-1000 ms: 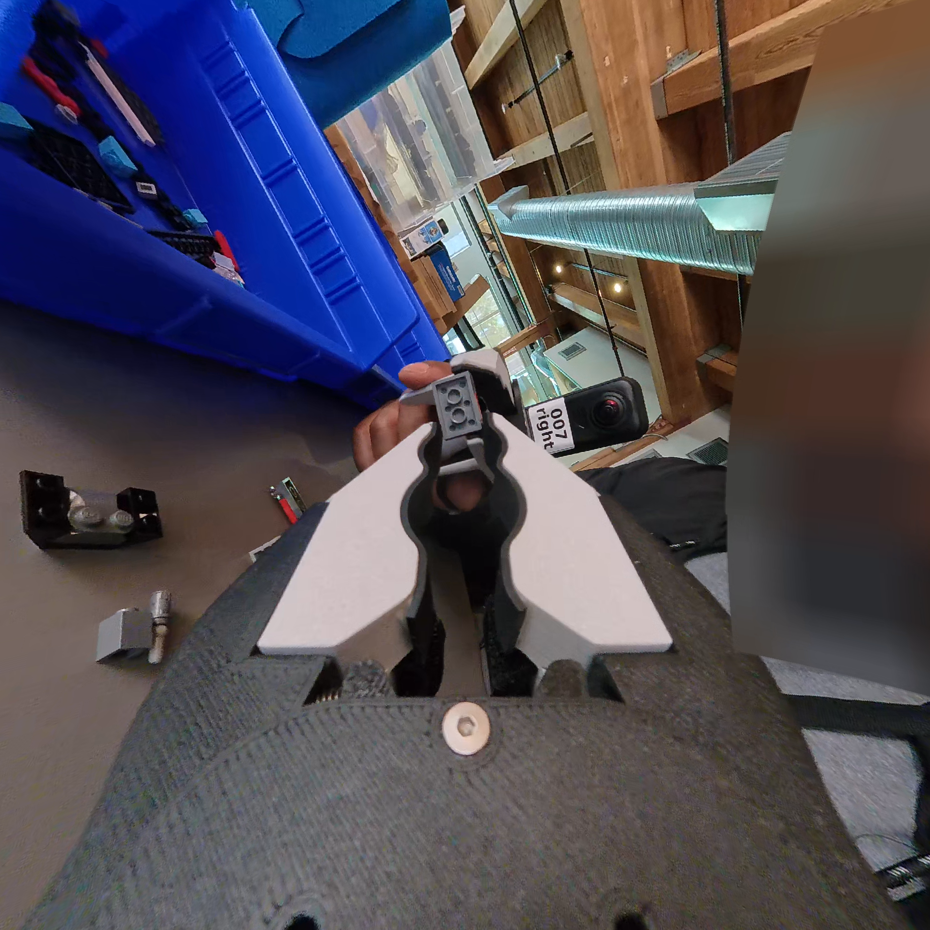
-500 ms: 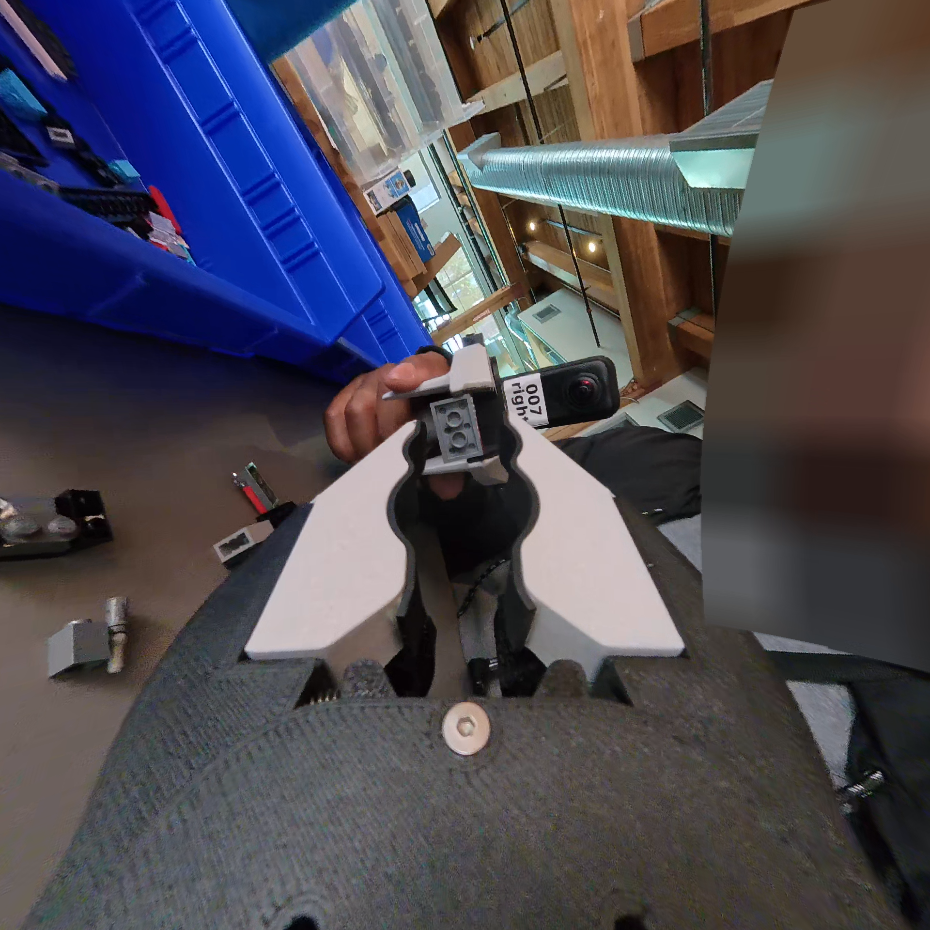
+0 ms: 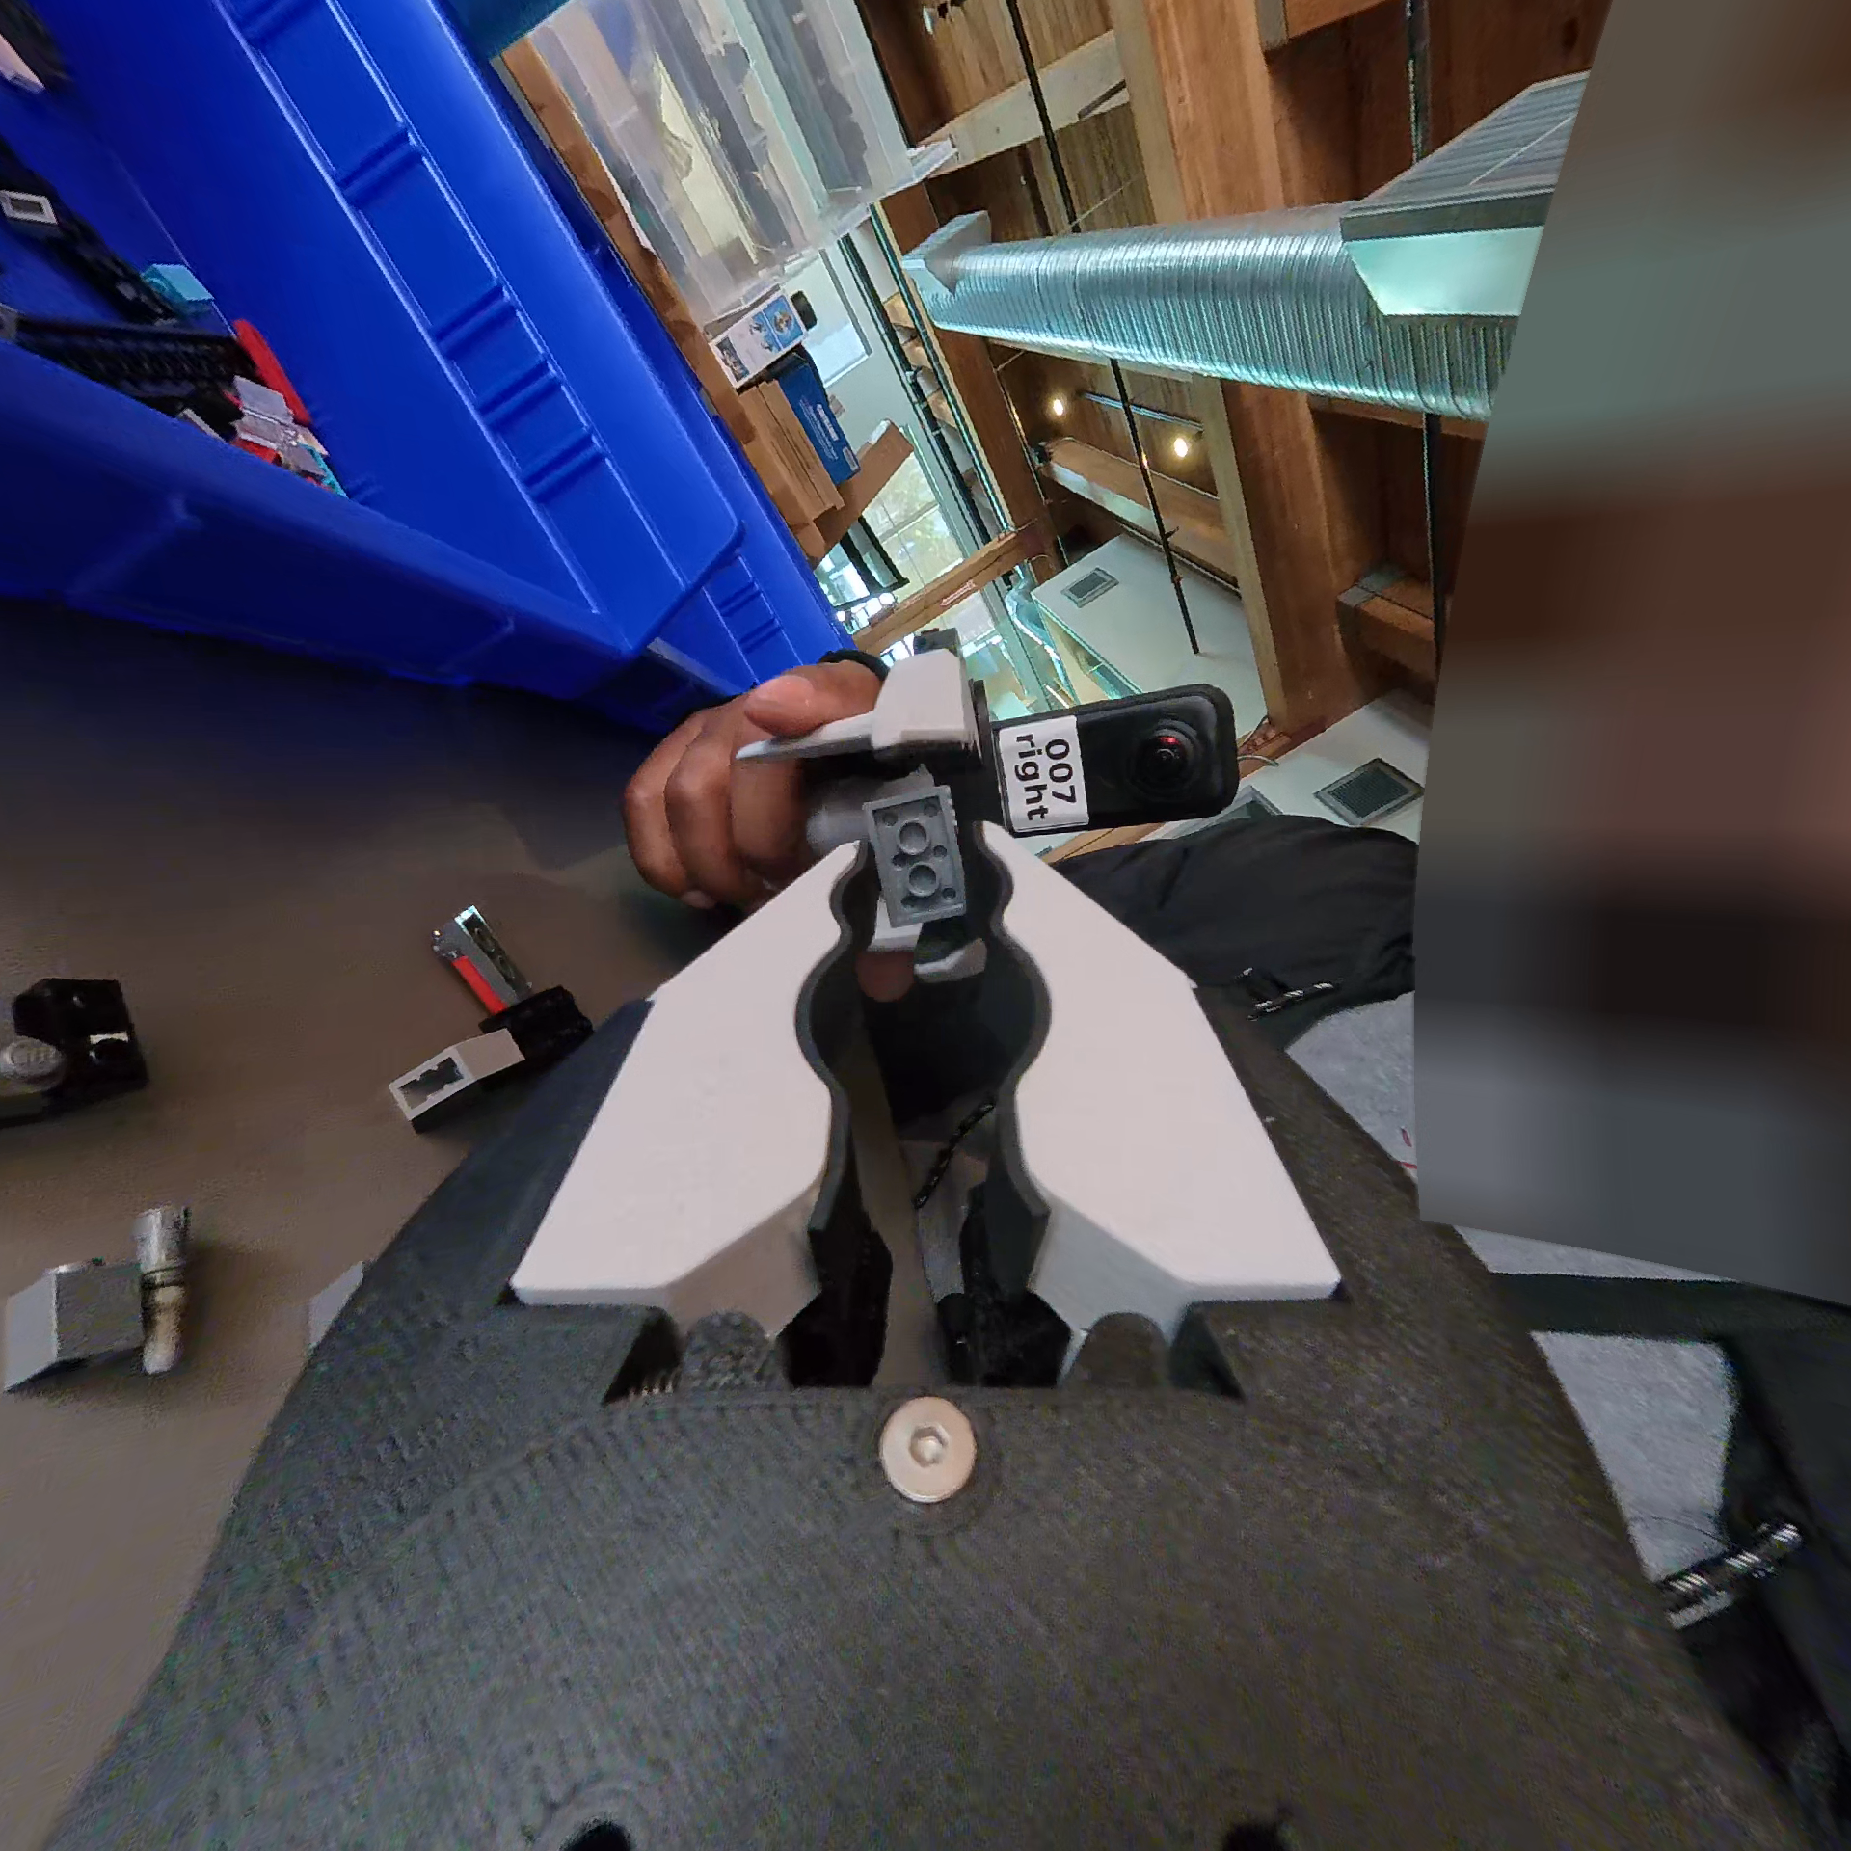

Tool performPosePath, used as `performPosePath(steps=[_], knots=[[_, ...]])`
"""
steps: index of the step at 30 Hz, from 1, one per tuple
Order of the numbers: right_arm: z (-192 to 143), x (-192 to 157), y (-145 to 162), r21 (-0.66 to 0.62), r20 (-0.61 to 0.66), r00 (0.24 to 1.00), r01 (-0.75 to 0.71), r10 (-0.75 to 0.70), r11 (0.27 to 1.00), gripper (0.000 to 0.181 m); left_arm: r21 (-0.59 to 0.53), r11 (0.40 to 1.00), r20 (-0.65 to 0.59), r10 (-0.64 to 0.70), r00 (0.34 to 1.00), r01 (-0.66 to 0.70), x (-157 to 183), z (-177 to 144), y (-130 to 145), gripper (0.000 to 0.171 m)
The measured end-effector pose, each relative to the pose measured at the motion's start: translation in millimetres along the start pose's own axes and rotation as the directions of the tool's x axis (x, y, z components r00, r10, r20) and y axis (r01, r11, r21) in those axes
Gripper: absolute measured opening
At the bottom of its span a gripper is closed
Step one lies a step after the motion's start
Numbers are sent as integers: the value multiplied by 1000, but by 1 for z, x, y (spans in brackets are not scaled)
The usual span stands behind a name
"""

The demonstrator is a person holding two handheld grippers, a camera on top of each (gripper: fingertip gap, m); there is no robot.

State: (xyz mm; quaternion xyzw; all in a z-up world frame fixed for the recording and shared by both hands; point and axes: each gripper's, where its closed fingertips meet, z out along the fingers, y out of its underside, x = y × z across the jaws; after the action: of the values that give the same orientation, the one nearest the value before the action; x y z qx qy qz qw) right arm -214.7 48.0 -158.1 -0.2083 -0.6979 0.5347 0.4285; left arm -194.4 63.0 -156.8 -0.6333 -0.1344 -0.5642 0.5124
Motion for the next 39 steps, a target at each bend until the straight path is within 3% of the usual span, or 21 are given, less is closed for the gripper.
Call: performPosePath(steps=[16,30,39], knots=[[2,0,6,-51,-49,990,127,-130,991,30,4,999,35,-39,999,39,-6,4,4,18],[2,14,11,-107,-156,978,123,-139,987,29,194,974,-20,-117,993,119,-11,6,-9,18],[-1,4,5,-39,-12,1000,-22,21,999,26,93,996,26,-6,1000,3,-7,6,-2,17]])
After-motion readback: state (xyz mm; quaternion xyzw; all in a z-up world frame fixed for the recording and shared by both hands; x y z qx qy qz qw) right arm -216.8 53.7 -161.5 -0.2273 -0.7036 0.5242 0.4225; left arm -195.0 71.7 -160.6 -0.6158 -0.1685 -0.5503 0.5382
